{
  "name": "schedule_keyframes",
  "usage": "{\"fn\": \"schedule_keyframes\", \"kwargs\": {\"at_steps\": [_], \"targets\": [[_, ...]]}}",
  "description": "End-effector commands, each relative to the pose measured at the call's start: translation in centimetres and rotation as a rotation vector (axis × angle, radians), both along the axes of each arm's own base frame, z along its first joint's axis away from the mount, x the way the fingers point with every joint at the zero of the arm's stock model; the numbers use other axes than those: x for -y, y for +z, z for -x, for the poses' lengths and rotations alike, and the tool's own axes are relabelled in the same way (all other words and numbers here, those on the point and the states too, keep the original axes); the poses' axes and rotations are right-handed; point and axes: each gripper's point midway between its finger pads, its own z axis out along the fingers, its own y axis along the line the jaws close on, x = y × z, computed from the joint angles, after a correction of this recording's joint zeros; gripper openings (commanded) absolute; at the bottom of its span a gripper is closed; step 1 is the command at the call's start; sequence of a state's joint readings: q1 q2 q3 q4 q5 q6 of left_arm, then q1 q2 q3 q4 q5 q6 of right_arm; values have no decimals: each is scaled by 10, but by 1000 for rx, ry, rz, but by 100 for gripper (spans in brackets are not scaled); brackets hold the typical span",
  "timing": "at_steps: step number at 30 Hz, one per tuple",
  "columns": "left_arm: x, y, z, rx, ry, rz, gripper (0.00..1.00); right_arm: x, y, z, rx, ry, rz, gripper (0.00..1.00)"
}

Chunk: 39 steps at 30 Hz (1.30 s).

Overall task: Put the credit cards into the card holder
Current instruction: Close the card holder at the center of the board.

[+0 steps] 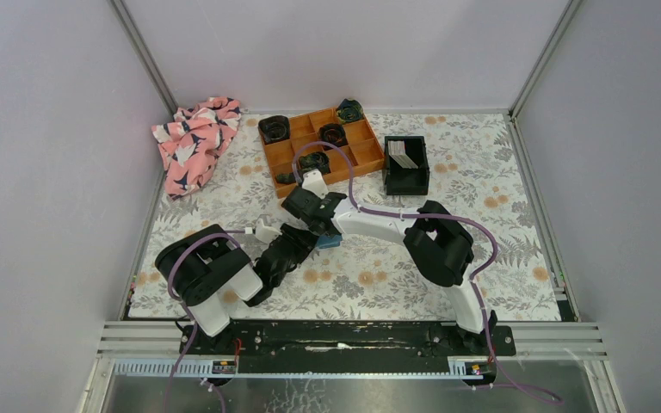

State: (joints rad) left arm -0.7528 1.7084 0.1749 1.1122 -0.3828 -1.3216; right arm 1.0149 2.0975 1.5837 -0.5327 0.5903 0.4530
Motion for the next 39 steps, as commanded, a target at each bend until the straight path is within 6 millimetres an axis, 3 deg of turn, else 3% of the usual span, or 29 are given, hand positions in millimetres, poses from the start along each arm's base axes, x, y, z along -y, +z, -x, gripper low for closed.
{"fn": "schedule_keyframes", "kwargs": {"at_steps": [1, 16, 39], "targets": [[-21, -63, 37, -189, -72, -211, 49, -20, 20, -2, 29, 22, -63, 1], [-21, -63, 37, -189, -74, -207, 49, -17, -4, 2, -12, 29, -12, 1], [-19, -67, 36, -191, -81, -214, 48, -21, -15, 8, -39, 41, 0, 2]]}}
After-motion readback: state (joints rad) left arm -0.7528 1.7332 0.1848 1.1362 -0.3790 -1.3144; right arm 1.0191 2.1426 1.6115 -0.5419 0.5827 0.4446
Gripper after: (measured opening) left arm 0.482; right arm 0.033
